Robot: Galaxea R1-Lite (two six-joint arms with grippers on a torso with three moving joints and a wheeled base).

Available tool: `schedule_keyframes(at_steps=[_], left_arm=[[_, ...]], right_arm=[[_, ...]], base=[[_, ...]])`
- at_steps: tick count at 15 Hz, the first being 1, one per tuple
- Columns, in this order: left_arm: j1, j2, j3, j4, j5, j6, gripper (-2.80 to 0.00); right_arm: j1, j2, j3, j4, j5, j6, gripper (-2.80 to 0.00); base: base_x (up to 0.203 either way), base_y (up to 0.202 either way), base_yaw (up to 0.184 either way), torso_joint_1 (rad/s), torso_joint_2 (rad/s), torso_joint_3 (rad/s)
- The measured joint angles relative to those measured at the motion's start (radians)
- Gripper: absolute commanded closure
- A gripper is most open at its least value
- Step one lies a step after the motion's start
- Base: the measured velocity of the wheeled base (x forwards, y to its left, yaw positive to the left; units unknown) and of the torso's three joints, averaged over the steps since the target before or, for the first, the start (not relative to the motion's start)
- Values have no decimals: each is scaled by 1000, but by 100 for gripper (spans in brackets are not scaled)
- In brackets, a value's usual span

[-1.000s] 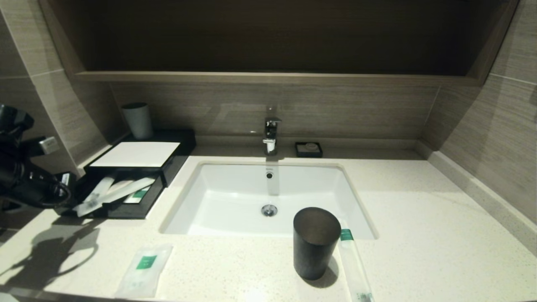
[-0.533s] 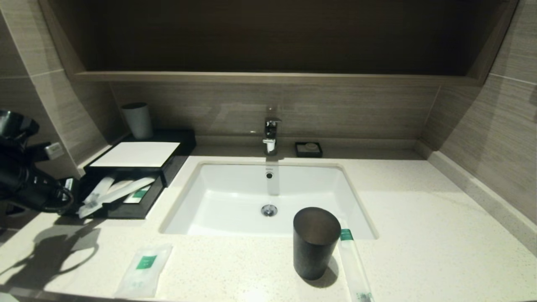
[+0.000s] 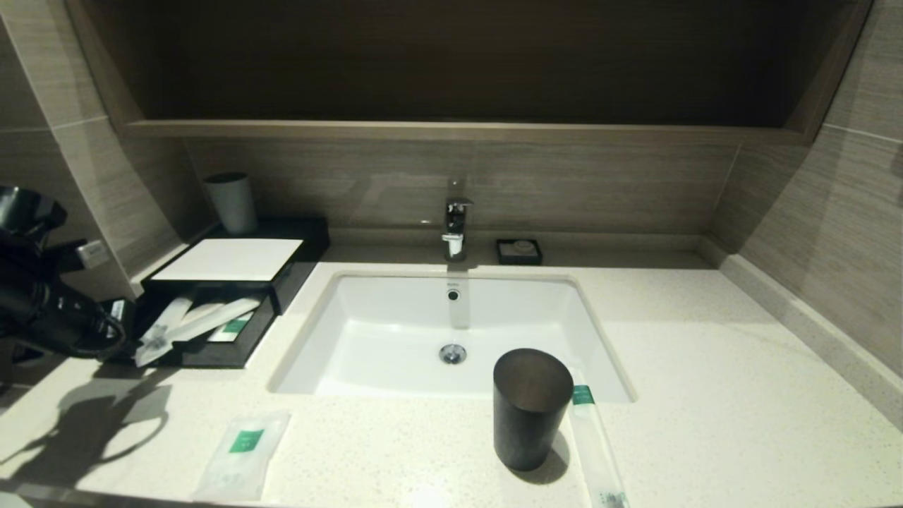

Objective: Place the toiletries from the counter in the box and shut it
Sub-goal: Place the bathroom toiletry into the drawer

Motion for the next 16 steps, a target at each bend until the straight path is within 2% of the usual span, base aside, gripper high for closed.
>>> schedule_keyframes(at_steps=[4, 10, 16], left_arm=[[-16, -21, 2, 16, -34, -5, 0], [-9, -81, 10, 43, -30, 1, 0], [10, -35, 3, 29, -24, 7, 0]], right_arm=[[0, 0, 0, 0, 0, 0, 0], [0, 0, 0, 0, 0, 1, 0], [0, 0, 0, 0, 0, 0, 0]], base=[[0, 0, 0, 0, 0, 0], [0, 0, 0, 0, 0, 0], [0, 0, 0, 0, 0, 0]])
